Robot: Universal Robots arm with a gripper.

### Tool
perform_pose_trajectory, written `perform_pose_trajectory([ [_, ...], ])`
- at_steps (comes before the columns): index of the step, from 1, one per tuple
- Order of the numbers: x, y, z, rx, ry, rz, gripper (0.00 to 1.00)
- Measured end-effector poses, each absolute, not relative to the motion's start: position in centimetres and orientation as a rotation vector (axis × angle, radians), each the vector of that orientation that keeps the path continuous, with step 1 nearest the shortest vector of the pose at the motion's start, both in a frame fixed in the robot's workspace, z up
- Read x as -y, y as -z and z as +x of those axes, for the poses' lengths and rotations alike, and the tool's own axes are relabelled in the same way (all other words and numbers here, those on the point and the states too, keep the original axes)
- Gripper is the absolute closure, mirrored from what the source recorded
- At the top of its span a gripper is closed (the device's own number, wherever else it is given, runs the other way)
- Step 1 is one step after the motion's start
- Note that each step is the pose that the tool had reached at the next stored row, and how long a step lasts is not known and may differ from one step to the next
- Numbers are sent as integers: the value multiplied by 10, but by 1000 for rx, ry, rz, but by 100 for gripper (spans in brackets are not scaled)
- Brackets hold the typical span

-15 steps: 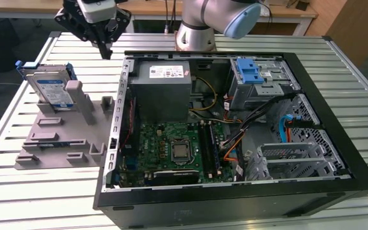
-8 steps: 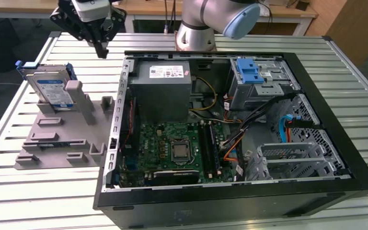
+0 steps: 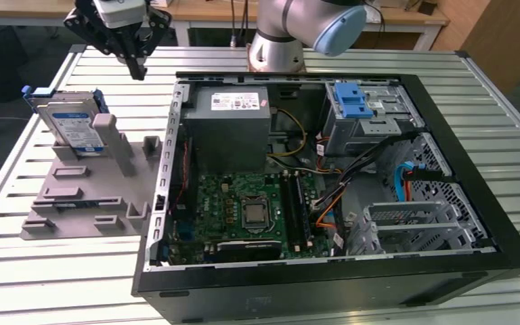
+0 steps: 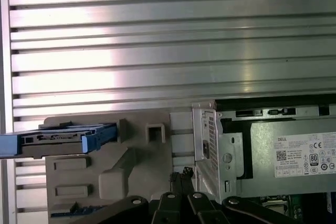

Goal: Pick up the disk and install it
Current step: 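Reach for the disk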

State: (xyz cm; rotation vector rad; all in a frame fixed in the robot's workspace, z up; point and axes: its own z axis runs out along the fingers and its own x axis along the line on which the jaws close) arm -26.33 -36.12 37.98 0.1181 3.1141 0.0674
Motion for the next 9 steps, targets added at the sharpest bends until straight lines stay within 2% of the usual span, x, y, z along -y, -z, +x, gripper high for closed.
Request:
perform_pose_trajectory([
  [9,354,-379,-276,-3116,-67,118,89],
])
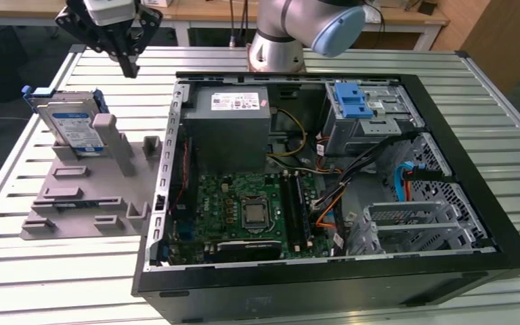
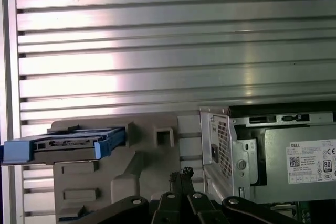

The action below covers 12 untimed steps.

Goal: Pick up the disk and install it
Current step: 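Reach for the disk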

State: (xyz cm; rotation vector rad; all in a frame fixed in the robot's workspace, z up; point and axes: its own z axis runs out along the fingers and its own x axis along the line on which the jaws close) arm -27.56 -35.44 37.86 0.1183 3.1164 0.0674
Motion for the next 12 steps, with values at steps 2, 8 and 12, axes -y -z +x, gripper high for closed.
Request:
perform_pose_trajectory([
  [2,353,-378,-280,-3116,-67,118,89],
  [8,353,-376,-291,-3119,-68,100,89],
  [12,353,-374,-299,-3122,-68,81,89],
])
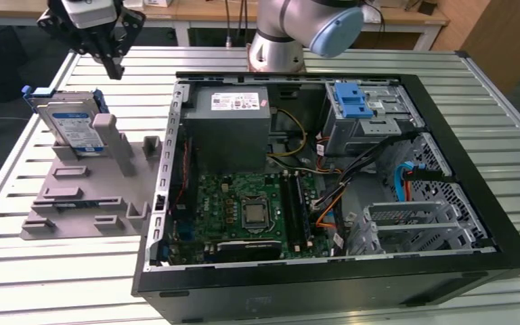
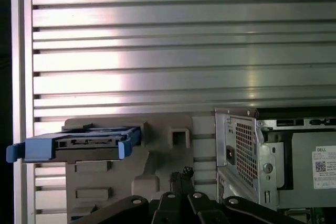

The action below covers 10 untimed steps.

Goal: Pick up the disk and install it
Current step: 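Reach for the disk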

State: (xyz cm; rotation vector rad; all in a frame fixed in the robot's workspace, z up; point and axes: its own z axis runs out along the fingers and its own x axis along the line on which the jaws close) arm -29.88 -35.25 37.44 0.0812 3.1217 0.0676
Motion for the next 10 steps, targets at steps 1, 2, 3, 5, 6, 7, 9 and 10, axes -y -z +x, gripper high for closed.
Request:
perform_pose_trajectory([
  [1,352,-374,-303,-3122,-68,81,89],
  [2,350,-374,-306,-3122,-68,81,89],
  [3,349,-374,-310,-3122,-68,81,89],
  [5,346,-374,-316,-3122,-68,81,89],
  [6,344,-373,-319,-3122,-68,81,89],
  [7,343,-373,-322,-3122,-68,81,89],
  [9,342,-373,-327,-3122,-68,81,89],
  [10,341,-372,-329,-3122,-68,81,89],
])
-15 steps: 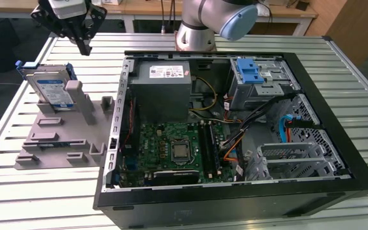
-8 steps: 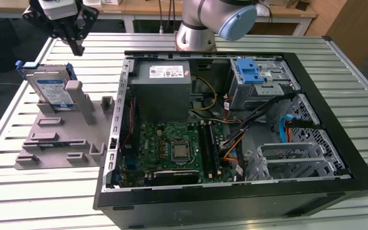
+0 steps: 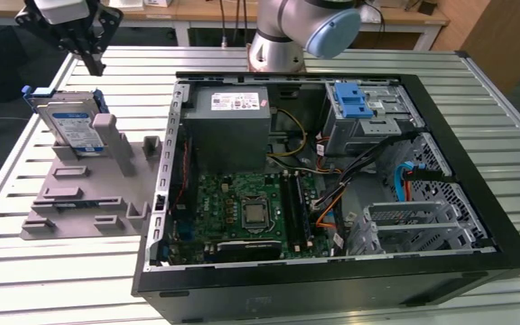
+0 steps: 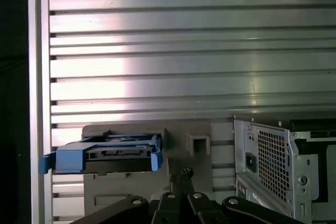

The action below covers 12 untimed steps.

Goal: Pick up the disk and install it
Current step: 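Reach for the disk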

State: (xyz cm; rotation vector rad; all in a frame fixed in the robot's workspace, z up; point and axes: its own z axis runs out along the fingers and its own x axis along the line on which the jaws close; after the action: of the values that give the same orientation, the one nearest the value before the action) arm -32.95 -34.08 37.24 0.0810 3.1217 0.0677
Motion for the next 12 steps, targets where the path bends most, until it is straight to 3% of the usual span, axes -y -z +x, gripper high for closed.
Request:
perform_pose_trajectory([
  [12,333,-370,-355,-3123,-68,80,89],
])
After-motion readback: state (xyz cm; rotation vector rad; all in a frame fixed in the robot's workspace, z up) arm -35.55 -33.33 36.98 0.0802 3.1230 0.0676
